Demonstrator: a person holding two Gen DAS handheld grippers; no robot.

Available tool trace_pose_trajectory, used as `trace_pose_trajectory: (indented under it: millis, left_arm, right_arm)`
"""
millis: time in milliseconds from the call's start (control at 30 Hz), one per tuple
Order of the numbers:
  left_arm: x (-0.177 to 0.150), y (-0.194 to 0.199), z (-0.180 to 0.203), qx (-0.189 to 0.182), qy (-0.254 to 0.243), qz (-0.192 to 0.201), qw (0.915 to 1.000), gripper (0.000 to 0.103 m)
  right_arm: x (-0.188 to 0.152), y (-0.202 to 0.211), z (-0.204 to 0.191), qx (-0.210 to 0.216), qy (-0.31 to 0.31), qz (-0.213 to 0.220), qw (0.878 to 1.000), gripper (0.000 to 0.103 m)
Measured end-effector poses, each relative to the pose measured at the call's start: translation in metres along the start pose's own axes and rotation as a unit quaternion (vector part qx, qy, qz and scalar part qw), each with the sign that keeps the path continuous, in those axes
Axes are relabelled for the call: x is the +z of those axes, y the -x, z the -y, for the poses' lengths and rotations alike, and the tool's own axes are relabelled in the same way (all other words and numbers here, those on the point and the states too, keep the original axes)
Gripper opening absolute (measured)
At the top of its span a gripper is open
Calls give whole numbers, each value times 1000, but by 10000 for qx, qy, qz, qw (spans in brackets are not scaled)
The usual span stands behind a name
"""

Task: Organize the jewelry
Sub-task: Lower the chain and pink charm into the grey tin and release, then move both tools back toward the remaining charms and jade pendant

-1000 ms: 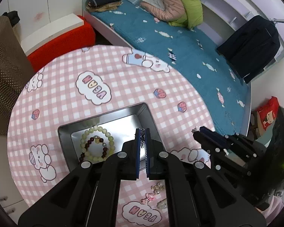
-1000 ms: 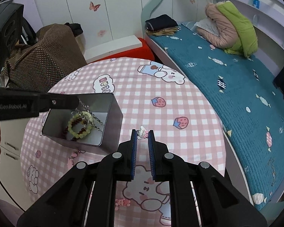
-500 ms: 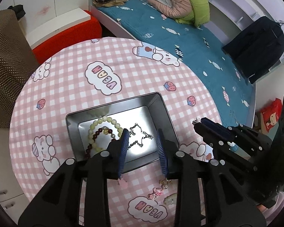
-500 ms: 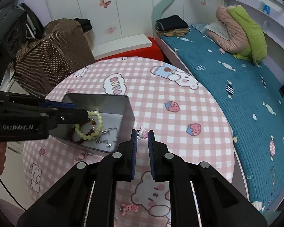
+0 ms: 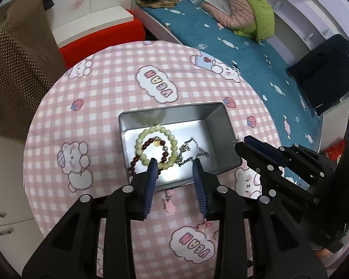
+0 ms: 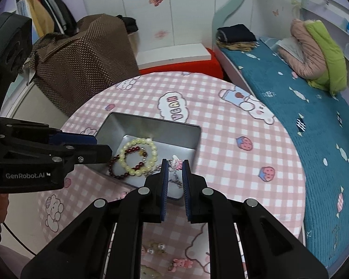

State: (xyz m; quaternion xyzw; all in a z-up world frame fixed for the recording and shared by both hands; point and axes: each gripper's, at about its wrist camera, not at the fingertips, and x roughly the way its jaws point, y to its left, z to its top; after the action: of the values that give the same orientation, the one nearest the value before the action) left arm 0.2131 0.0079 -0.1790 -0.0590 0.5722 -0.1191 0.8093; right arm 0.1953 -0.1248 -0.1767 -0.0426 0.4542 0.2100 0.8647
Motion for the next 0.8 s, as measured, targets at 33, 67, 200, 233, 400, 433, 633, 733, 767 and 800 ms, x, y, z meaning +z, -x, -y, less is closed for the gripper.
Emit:
trace_pose_trajectory:
  millis: [33,67,200,233,400,433,633,733,767,800]
  left_arm:
    - [-2,1,-2,11,34,-1,10000,35]
    - [-2,1,-3,16,51,-3,10000,35]
    - [-6,4,-5,29,86,16,10000,37]
    - [-6,5,-5,25,87,24,10000,37]
    - [-7,7,-4,26,79,63,9999,37]
    - [-8,8,-4,25,79,71,9999,37]
    - [-11,14,-4,27,41,134,9999,37]
    - [-16,19,-2,32,2,180,9998,37]
    - [-17,21,-2,42,-15,189,9998,37]
    - [-19,22,-1,51,-31,199,9998,37]
  right_arm:
    - [0,0,-1,-14,11,-6,10000,11]
    - [-1,-1,-3,-27,16,-26,10000,12]
    - [-1,-2,-4,-92,-12,-73,9999,32]
    - [-2,-1,-3,-110,-37,-62,9999,34]
    - [-2,4,-1,-151,-84,-29,9998,35]
    - [-2,4,-1,-163,-97,-26,9998,35]
    - [-3,12,-2,-244,-145,22,9996,35]
    - [-5,17,-3,-304,-166,48,9994,36]
    - [-7,20,-4,-339,-183,68,9992,36]
    - [-9,23,-4,-371,-208,85,9991,37]
